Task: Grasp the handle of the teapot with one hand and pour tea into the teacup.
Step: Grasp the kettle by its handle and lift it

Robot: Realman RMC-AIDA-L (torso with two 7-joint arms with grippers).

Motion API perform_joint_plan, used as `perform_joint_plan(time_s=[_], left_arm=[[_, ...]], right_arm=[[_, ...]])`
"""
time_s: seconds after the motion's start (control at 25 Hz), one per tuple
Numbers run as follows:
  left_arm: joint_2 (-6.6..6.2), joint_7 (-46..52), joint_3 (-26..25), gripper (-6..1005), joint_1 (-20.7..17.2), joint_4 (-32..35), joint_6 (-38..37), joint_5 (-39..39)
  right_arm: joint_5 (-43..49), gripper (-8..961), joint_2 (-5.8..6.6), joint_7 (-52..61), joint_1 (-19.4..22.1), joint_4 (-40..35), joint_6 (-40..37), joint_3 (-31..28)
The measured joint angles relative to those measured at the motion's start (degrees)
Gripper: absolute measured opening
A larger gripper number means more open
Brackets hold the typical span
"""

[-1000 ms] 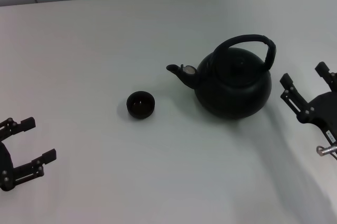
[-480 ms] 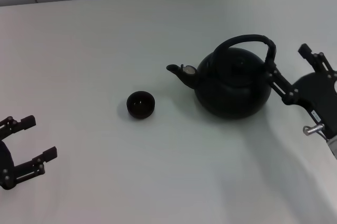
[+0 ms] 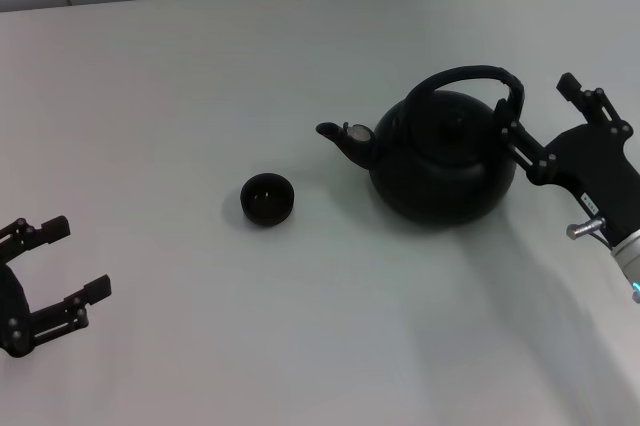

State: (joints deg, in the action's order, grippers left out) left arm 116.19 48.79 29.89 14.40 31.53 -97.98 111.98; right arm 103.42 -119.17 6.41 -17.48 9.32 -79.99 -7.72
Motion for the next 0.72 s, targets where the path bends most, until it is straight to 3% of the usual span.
perform_joint_plan(time_s=[0.72], left_arm=[[0.54, 0.48, -0.46, 813, 0.17, 0.29, 0.26, -0.2]], right_arm=[[0.32, 786, 0.07, 0.78, -0.36, -0.76, 0.68, -0.46]])
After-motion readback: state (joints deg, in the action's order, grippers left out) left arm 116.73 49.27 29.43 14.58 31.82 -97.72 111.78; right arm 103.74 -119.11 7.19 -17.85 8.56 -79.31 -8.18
